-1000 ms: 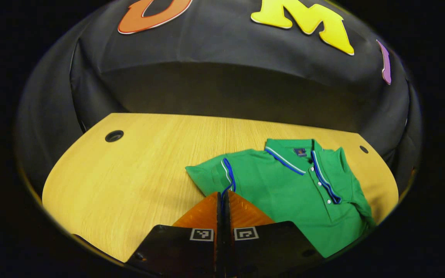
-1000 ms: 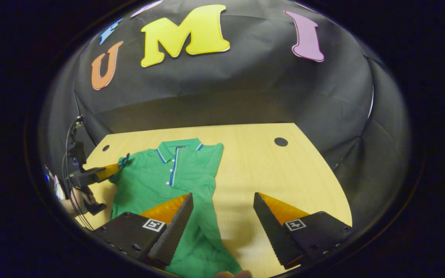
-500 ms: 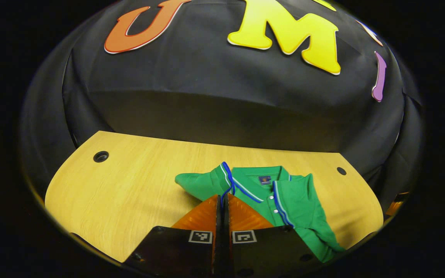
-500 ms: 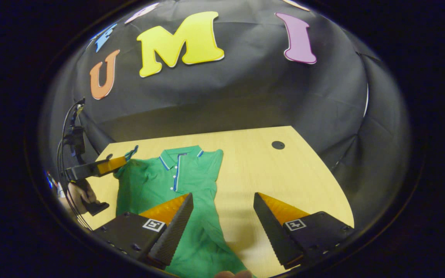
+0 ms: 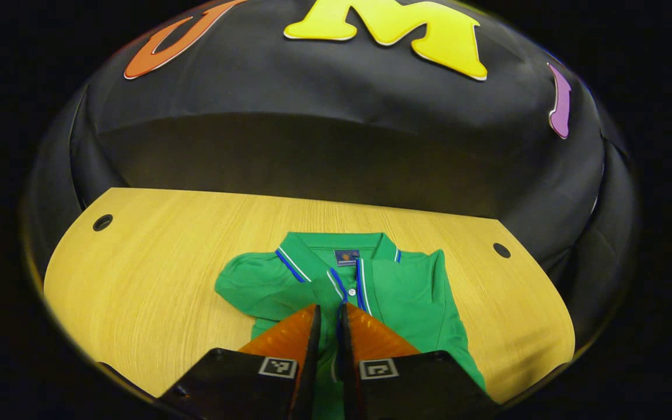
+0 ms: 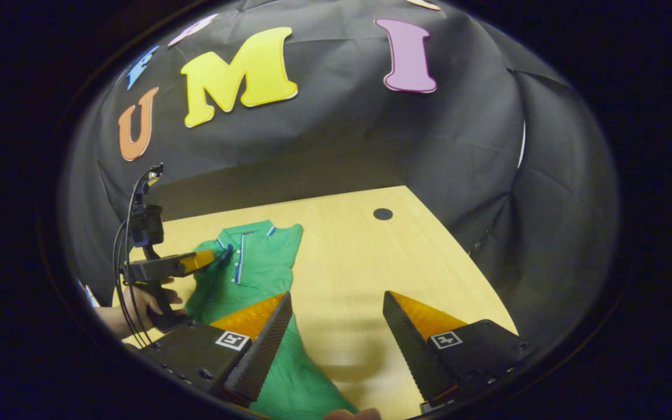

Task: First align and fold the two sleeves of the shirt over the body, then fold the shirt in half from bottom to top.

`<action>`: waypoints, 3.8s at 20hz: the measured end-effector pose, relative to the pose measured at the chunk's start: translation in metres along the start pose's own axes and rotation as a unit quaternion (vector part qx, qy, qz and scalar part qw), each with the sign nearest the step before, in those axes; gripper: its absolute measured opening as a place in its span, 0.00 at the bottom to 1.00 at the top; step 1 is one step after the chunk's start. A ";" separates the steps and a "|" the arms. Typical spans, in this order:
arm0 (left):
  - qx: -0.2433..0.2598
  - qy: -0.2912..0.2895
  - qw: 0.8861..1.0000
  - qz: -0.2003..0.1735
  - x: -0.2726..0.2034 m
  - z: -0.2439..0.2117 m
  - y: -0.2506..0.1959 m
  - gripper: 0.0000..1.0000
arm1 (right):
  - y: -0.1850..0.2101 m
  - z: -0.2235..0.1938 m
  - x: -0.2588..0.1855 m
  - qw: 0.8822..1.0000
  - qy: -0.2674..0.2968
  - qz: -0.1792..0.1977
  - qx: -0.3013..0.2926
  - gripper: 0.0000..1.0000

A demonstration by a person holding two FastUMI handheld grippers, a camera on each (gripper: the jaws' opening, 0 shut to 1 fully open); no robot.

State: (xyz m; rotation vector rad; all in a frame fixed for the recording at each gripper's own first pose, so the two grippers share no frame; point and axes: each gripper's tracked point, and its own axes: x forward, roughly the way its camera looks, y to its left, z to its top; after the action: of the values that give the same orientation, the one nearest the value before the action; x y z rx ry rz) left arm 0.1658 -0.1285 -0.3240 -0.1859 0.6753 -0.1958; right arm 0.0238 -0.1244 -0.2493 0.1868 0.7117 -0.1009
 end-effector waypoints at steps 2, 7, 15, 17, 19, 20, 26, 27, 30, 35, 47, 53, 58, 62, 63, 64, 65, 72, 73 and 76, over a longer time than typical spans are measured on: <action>0.012 -0.016 1.000 0.010 -0.008 0.006 0.001 0.72 | 0.001 0.001 0.000 1.000 -0.003 0.000 -0.008 0.96; 0.023 -0.060 0.997 0.040 -0.049 0.034 0.012 1.00 | 0.035 0.013 -0.006 0.998 -0.029 0.037 -0.051 0.97; 0.023 -0.085 0.993 0.078 -0.174 0.013 0.035 1.00 | 0.061 -0.006 -0.042 0.991 -0.048 0.082 -0.099 0.97; 0.017 -0.091 0.993 0.078 -0.205 0.003 0.038 1.00 | 0.055 -0.019 -0.054 0.991 -0.044 0.076 -0.101 0.97; 0.026 -0.096 0.992 0.073 -0.231 -0.009 0.041 1.00 | 0.047 -0.037 -0.065 0.992 -0.035 0.070 -0.099 0.96; 0.036 -0.094 0.992 0.072 -0.239 -0.018 0.044 1.00 | 0.042 -0.045 -0.069 0.992 -0.029 0.065 -0.101 0.97; 0.073 -0.030 0.995 0.061 -0.272 -0.100 0.061 1.00 | 0.023 -0.119 -0.084 0.992 0.031 0.048 -0.116 0.94; 0.072 -0.015 0.996 0.058 -0.275 -0.115 0.063 1.00 | 0.020 -0.130 -0.082 0.990 0.040 0.050 -0.122 0.97; 0.059 0.034 0.997 0.047 -0.282 -0.160 0.067 1.00 | 0.024 -0.160 -0.078 0.987 0.077 0.070 -0.126 0.96; 0.057 0.116 0.989 0.067 -0.300 -0.221 0.084 1.00 | 0.014 -0.209 -0.069 0.977 0.132 0.077 -0.150 0.96; 0.021 0.213 0.973 0.084 -0.314 -0.259 0.083 1.00 | -0.013 -0.261 -0.045 0.959 0.231 0.054 -0.154 0.96; 0.010 0.241 0.966 0.089 -0.328 -0.262 0.082 1.00 | -0.012 -0.262 -0.044 0.957 0.244 0.060 -0.147 0.97; -0.001 0.262 0.961 0.086 -0.344 -0.243 0.071 0.80 | 0.001 -0.271 -0.053 0.953 0.257 0.085 -0.135 0.33; 0.013 0.281 0.958 0.058 -0.350 -0.232 0.058 0.07 | 0.004 -0.273 -0.057 0.950 0.273 0.100 -0.118 0.00; 0.003 0.287 0.957 0.047 -0.350 -0.229 0.057 0.07 | 0.005 -0.274 -0.058 0.948 0.277 0.105 -0.114 0.00; -0.012 0.288 0.957 0.033 -0.355 -0.226 0.050 0.07 | 0.007 -0.272 -0.060 0.949 0.277 0.109 -0.107 0.00; -0.017 0.283 0.959 0.027 -0.358 -0.220 0.050 0.07 | 0.009 -0.267 -0.060 0.951 0.270 0.111 -0.102 0.00; 0.016 0.196 0.980 -0.017 -0.353 -0.136 0.053 0.06 | 0.022 -0.192 -0.053 0.968 0.196 0.137 -0.075 0.00; 0.020 0.179 0.983 -0.020 -0.351 -0.119 0.052 0.06 | 0.024 -0.177 -0.052 0.970 0.184 0.139 -0.075 0.00; 0.043 0.141 0.989 -0.023 -0.342 -0.074 0.051 0.06 | 0.038 -0.127 -0.047 0.975 0.145 0.152 -0.070 0.00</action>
State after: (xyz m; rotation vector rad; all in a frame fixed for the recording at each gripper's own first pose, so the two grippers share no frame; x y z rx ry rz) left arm -0.1365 -0.0052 -0.1872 -0.0912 0.9420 -0.2984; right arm -0.0868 -0.0601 -0.3074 0.1744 0.9699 0.2736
